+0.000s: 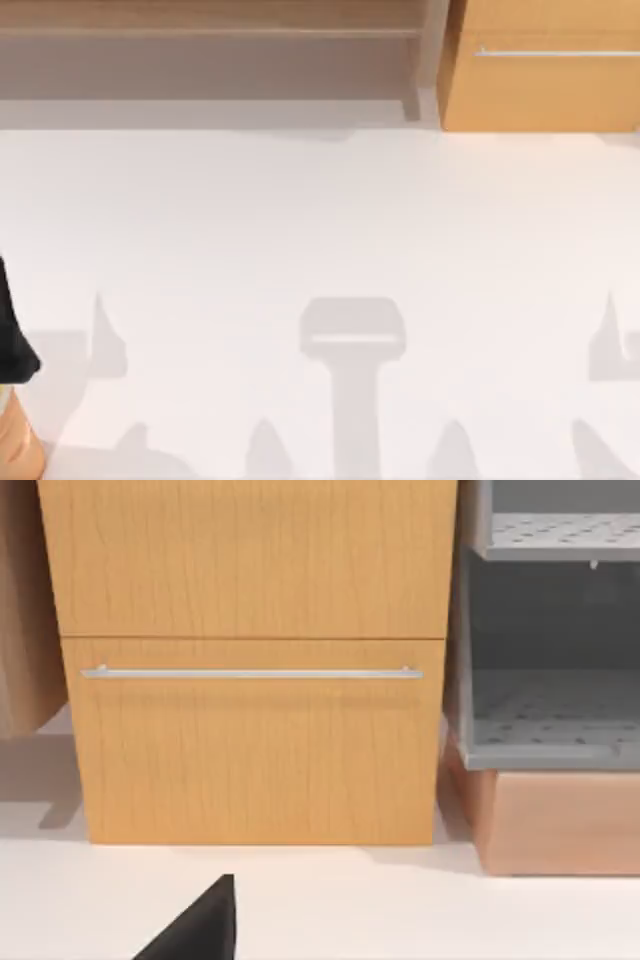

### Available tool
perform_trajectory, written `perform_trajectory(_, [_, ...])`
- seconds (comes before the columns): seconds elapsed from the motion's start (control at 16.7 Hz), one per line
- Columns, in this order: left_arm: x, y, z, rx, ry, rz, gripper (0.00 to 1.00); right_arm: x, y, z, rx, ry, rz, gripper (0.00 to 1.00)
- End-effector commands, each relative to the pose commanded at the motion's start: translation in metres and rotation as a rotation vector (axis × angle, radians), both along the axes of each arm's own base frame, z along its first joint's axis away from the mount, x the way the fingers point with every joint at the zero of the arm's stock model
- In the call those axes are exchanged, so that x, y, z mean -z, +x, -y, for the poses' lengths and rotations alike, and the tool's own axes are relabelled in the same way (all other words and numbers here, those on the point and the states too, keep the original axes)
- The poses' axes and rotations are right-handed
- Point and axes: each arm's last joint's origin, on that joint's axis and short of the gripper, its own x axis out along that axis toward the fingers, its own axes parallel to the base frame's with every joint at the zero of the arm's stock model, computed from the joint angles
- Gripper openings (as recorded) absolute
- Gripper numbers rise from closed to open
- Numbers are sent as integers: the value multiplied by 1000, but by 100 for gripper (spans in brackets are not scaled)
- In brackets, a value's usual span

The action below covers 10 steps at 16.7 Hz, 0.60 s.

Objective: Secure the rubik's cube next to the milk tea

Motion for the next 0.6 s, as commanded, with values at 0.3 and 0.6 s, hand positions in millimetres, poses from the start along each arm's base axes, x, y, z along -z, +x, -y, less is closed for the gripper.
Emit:
perform_trajectory(0.3, [-15, 1, -1, 4, -1, 1, 100, 0, 0, 0, 0, 0, 0, 100])
perform_trajectory(0.6, [-86, 20, -7, 8, -3, -3, 100, 0, 0, 0, 0, 0, 0, 100])
